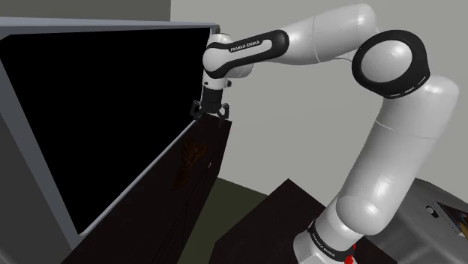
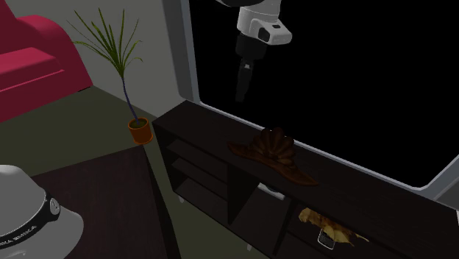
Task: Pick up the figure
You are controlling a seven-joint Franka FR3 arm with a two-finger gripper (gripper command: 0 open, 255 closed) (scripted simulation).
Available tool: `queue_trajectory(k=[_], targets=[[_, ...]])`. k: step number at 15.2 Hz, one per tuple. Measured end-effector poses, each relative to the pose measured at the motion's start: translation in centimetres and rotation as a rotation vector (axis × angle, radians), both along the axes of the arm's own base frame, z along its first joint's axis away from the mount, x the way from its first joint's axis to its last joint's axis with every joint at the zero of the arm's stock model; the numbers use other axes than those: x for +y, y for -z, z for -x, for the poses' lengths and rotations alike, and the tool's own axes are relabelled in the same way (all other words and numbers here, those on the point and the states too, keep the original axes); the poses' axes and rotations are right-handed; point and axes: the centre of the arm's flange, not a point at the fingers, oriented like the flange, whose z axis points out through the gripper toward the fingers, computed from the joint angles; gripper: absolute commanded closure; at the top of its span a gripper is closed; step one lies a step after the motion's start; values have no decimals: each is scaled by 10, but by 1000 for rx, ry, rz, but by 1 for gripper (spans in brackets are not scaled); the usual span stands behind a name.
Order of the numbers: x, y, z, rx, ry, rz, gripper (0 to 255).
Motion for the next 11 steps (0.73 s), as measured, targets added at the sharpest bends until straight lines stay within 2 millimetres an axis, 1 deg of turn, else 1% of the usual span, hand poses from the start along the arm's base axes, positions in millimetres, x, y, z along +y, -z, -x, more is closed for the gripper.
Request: queue_trajectory(k=[1,3,4,5,7,11], targets=[[-2,7,-11,7,16,-4,0],[-2,28,-33,19,49,-11,0],[-4,37,-40,26,65,-15,0],[-3,50,-53,31,81,-18,0],[-5,68,-67,45,114,-26,0],[-12,113,-104,71,179,-41,0]])
